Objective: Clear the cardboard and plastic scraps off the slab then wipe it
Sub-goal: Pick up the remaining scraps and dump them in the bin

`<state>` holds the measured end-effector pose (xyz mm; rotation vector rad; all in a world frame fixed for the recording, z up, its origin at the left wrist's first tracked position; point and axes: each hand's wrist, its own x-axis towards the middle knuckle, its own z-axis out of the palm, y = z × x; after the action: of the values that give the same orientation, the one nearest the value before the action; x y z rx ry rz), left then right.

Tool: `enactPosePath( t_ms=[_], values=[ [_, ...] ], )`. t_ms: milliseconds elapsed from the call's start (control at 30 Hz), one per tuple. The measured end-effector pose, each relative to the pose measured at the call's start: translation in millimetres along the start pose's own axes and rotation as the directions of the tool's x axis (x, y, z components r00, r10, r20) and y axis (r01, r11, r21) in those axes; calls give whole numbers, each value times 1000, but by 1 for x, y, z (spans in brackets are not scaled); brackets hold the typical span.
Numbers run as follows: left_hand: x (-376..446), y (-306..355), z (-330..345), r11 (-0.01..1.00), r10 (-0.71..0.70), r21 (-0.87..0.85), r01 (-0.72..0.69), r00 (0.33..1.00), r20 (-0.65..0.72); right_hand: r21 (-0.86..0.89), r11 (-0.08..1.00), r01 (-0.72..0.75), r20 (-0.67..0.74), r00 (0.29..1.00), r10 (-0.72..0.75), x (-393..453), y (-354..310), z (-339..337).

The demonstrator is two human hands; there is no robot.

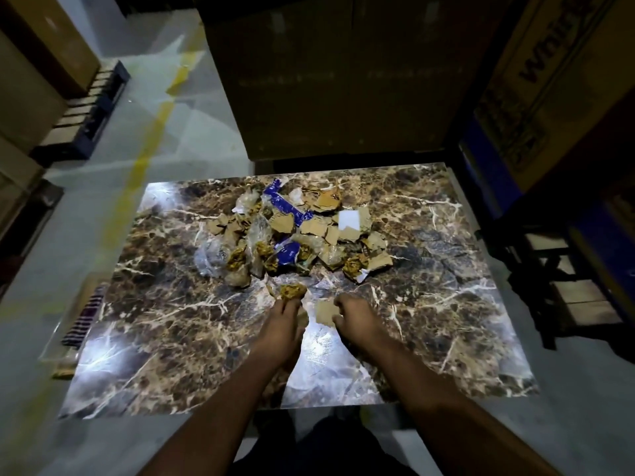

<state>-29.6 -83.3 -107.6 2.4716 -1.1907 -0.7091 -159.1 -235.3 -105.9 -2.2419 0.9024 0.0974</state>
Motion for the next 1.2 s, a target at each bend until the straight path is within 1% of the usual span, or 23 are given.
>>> enactPosePath(
  t_ms=[133, 167, 200, 267, 300, 333, 367, 400, 467, 533, 600, 700, 767, 833, 900, 967, 1033, 1100, 1200],
  values=[
    [0, -9, -7, 1000, 19, -14, -20, 999, -32, 98, 989, 115, 45, 992, -120, 2, -9, -11],
    [-3, -13, -10, 1000, 27, -13, -28, 997, -68, 114, 985, 129, 20, 991, -132, 3, -6, -16],
    [-7, -17, -12, 999, 36, -10, -37, 991, -126, 120, 984, 133, -51, 990, -128, 4, -2, -22],
    [-11, -24, -17, 999, 33, -10, -37, 968, -249, 107, 990, 96, -262, 963, -65, 10, 10, -40],
    [-11, -26, -19, 999, 25, -11, -30, 960, -278, 89, 994, 67, -339, 940, -33, 16, 17, -49],
    [-8, -28, -20, 1000, 20, -8, -23, 961, -275, 60, 997, 45, -370, 929, -19, 23, 23, -59],
    [-5, -28, -20, 1000, 14, 3, -14, 970, -242, 12, 999, 31, -353, 935, -25, 32, 29, -67],
    [-1, -26, -20, 1000, 11, 24, -6, 981, -196, -55, 998, 39, -308, 950, -54, 43, 34, -74],
    [6, -21, -14, 996, 24, 84, -14, 993, -119, -194, 976, 93, -171, 977, -127, 64, 41, -81],
    [11, -19, -4, 993, 50, 115, -40, 996, -80, -293, 942, 165, -28, 983, -181, 83, 40, -82],
    [14, -19, 7, 989, 85, 132, -74, 993, -81, -369, 904, 215, 63, 976, -206, 98, 34, -80],
    [21, -21, 16, 987, 97, 141, -78, 986, -132, -408, 879, 247, 124, 969, -215, 109, 31, -72],
    [24, -22, 20, 986, 115, 137, -94, 980, -159, -370, 893, 255, 137, 966, -219, 107, 33, -66],
    [26, -22, 21, 982, 140, 152, -113, 974, -181, -333, 906, 263, 102, 965, -243, 97, 34, -58],
    [27, -20, 23, 983, 131, 152, -102, 972, -194, -297, 919, 259, 19, 964, -265, 83, 32, -49],
    [28, -17, 26, 986, 115, 147, -84, 970, -215, -226, 944, 241, -85, 960, -265, 68, 29, -35],
    [30, -12, 32, 988, 101, 136, -69, 963, -250, -152, 956, 252, -160, 948, -276, 57, 24, -20],
    [33, -6, 38, 994, 78, 100, -50, 951, -298, -95, 959, 265, -204, 938, -280, 50, 19, -5],
    [36, 5, 38, 1000, 4, 12, 0, 942, -337, -31, 970, 240, -257, 936, -239, 42, 9, 12]
  ],
)
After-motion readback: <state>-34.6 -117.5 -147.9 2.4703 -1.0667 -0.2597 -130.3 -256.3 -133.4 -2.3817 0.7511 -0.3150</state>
